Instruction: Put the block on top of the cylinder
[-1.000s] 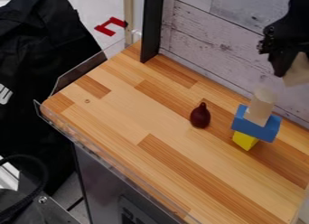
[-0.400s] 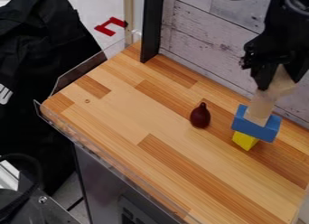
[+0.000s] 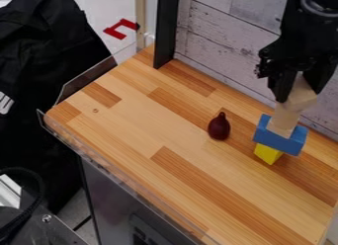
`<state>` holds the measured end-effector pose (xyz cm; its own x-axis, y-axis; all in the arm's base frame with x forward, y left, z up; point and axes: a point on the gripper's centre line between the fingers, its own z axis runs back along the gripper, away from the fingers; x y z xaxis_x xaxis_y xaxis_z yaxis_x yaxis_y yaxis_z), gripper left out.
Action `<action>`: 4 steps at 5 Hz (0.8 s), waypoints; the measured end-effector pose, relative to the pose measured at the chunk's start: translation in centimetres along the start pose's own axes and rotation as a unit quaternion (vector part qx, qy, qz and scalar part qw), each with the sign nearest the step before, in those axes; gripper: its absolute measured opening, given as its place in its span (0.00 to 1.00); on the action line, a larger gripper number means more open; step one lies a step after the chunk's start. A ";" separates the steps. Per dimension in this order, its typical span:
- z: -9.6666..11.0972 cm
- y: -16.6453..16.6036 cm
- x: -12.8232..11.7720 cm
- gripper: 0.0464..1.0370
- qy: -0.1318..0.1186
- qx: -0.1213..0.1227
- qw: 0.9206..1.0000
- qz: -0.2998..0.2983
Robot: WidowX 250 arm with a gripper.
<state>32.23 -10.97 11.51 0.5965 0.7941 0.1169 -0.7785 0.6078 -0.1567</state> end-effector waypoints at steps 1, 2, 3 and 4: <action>-0.4 0.1 -0.1 0.51 0.003 0.009 1.000 -0.002; -0.4 -0.4 -0.1 0.51 0.006 0.009 1.000 -0.008; -0.9 -0.5 0.0 0.51 0.008 0.028 0.999 -0.018; -1.2 -0.4 0.0 0.51 0.009 0.036 0.999 -0.021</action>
<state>32.77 -11.18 10.44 0.6312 0.7686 0.1044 -0.7649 0.6391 -0.0802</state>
